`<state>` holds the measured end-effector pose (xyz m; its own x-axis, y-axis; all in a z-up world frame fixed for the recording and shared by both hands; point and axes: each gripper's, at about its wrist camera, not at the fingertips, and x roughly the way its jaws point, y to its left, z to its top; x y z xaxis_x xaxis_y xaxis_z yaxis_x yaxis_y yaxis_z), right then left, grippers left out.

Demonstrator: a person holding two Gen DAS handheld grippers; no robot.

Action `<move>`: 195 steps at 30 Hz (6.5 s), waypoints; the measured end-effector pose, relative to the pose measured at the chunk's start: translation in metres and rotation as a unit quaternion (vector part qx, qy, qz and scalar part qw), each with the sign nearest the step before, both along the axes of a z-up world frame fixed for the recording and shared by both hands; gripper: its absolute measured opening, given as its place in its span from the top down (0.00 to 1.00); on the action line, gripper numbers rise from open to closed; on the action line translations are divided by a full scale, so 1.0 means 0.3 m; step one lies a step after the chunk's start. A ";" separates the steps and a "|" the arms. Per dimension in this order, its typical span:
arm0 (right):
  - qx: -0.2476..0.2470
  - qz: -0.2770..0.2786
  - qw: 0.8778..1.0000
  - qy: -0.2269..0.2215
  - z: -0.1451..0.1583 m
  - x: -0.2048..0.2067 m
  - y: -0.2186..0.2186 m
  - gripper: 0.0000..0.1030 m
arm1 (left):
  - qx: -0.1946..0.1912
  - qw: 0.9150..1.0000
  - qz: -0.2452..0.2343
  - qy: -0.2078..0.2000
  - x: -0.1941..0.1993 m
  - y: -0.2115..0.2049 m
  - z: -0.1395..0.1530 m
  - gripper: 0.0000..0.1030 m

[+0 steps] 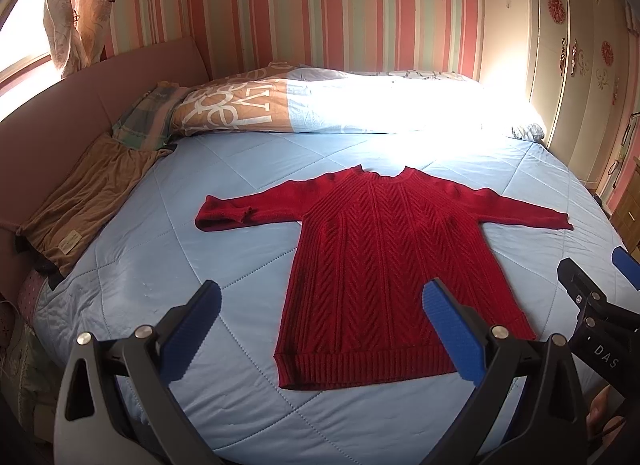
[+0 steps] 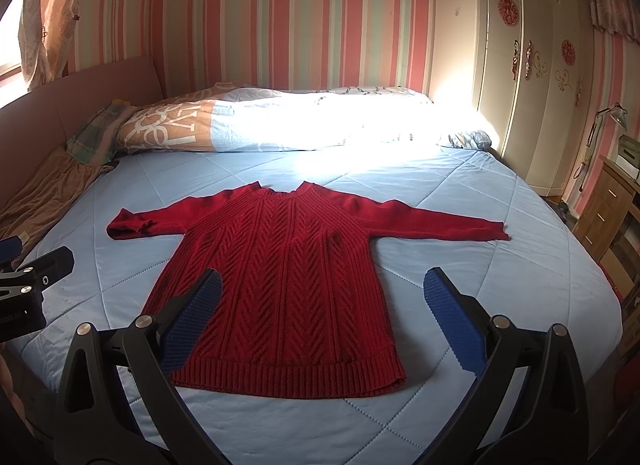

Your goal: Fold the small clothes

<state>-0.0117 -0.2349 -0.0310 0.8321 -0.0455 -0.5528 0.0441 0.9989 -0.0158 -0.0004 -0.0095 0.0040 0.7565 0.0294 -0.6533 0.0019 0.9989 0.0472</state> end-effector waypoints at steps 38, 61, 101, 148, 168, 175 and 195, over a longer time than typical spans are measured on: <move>-0.007 0.005 1.000 -0.005 0.009 0.009 0.019 0.03 | -0.002 1.000 0.001 -0.002 -0.001 0.005 -0.007 0.02; -0.005 0.011 1.000 0.000 -0.017 0.122 0.056 0.03 | -0.009 1.000 -0.003 -0.003 0.148 0.033 -0.013 0.02; -0.016 0.074 0.996 0.037 -0.195 0.791 0.265 0.03 | 0.007 0.997 0.061 0.045 0.910 0.425 -0.372 0.02; -0.009 0.087 0.990 0.112 -0.460 0.938 0.367 0.03 | 0.207 0.972 -0.007 0.107 1.149 0.630 -0.829 0.22; -0.010 0.089 0.990 0.112 -0.442 0.940 0.373 0.03 | 0.134 0.977 -0.031 0.163 1.195 0.594 -0.799 0.80; -0.014 0.088 0.990 0.109 -0.434 0.943 0.371 0.03 | 0.085 0.983 -0.020 0.161 1.200 0.591 -0.760 0.85; -0.042 0.064 0.992 0.105 -0.503 1.020 0.301 0.03 | -0.020 0.987 -0.099 0.124 1.207 0.619 -0.771 0.88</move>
<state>0.2944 -0.1445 -0.1819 0.7016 0.0009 -0.7126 -0.0964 0.9909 -0.0937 0.3618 0.1762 -0.2273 0.5607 -0.1333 -0.8173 0.2040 0.9788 -0.0197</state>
